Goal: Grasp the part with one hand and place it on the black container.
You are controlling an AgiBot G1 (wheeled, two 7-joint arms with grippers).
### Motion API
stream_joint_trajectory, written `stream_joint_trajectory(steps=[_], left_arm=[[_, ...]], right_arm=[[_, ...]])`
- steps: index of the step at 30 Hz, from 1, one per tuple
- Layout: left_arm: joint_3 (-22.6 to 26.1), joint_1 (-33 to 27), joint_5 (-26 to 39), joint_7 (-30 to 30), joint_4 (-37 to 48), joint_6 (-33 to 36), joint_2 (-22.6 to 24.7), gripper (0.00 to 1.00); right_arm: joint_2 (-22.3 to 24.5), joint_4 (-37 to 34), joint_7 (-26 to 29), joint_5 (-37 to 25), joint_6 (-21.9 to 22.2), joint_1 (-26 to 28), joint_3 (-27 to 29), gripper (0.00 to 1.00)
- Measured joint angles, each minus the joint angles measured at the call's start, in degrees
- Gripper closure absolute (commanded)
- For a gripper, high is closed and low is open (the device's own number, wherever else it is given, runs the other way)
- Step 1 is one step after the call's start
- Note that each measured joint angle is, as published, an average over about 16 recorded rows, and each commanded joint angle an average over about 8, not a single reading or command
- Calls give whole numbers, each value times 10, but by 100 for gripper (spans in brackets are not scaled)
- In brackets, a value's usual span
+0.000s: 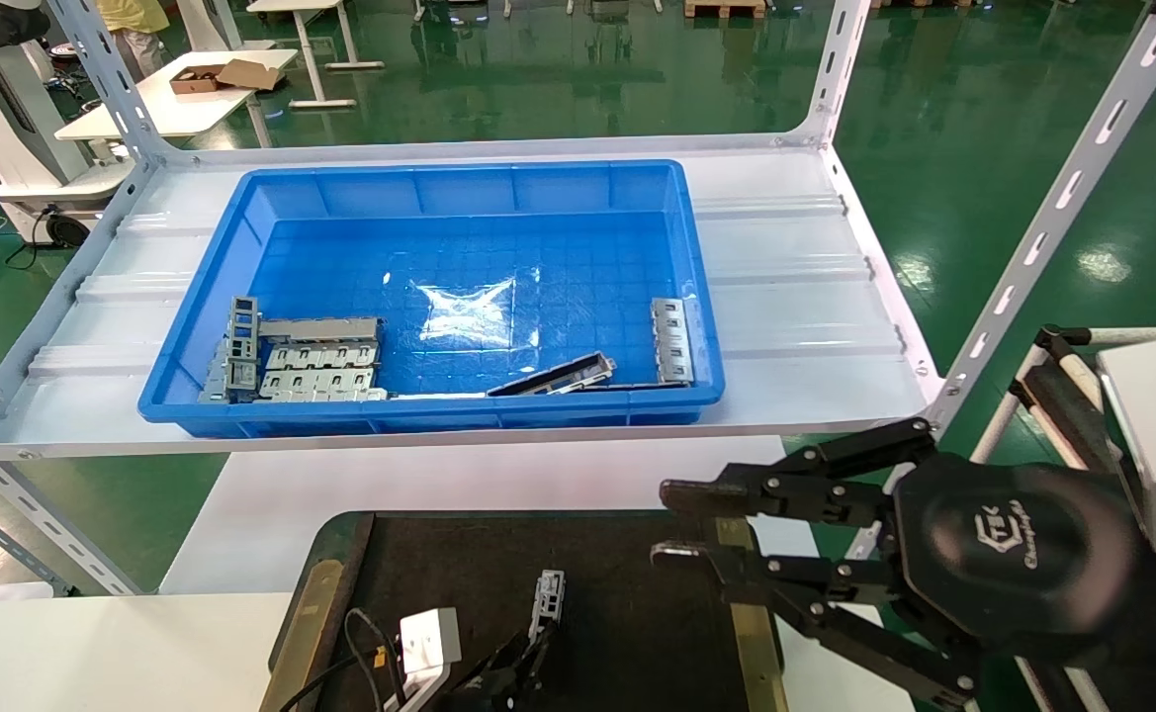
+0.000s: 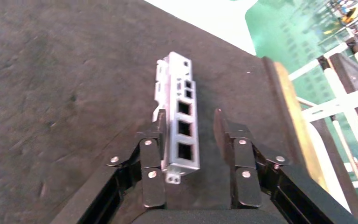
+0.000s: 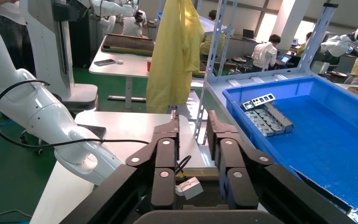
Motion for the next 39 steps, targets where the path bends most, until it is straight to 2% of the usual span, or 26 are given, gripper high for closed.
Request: stream_joint_trajectory(steps=[9,27,39], left_arm=[[0,-2,14,11,-33,77,-53,0],[-31,-12,5,37,-45,377,-202,0],[-64,-4,-21,74,-46,527,-279,0]], right_arm=[[0,0,0,0,0,0,0,0],[0,0,0,1,0,0,-1,0],[1,0,-1,1,1,0,-1,0]])
